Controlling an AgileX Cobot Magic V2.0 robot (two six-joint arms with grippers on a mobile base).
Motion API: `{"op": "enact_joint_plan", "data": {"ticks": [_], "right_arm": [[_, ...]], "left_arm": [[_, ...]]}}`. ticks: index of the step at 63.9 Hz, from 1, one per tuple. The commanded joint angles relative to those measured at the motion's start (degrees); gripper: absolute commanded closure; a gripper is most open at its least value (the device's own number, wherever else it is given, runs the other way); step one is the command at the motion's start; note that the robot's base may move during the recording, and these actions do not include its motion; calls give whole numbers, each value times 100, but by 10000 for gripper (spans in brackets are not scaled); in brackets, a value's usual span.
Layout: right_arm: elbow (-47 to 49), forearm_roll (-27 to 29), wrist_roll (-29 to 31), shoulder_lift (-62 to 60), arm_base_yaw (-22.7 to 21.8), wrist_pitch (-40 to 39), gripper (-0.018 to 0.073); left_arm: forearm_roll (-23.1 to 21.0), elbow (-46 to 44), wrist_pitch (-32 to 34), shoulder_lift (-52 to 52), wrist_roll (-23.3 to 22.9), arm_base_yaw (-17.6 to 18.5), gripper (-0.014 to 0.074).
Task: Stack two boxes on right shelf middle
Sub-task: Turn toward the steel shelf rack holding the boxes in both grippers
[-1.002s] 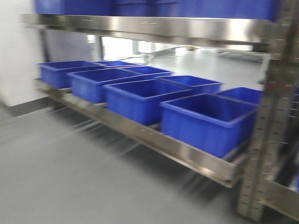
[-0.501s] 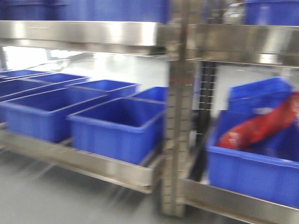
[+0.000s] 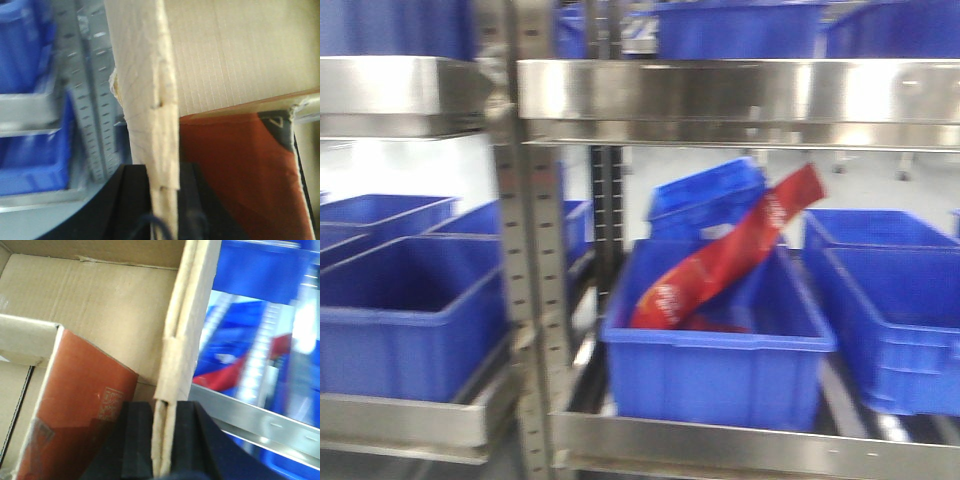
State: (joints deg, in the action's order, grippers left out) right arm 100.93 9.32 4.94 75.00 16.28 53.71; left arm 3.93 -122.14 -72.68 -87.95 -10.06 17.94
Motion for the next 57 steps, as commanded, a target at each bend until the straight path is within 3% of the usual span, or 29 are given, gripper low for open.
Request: {"op": "enact_joint_plan", "data": {"ticks": [1,57], "right_arm": [[52,-96,51,-76,-10,-273,711],[52,-96,51,-76,-10,-273,711]], "left_arm": [[190,-97,272,69,43,-8,708],[190,-97,272,69,43,-8,708]]}}
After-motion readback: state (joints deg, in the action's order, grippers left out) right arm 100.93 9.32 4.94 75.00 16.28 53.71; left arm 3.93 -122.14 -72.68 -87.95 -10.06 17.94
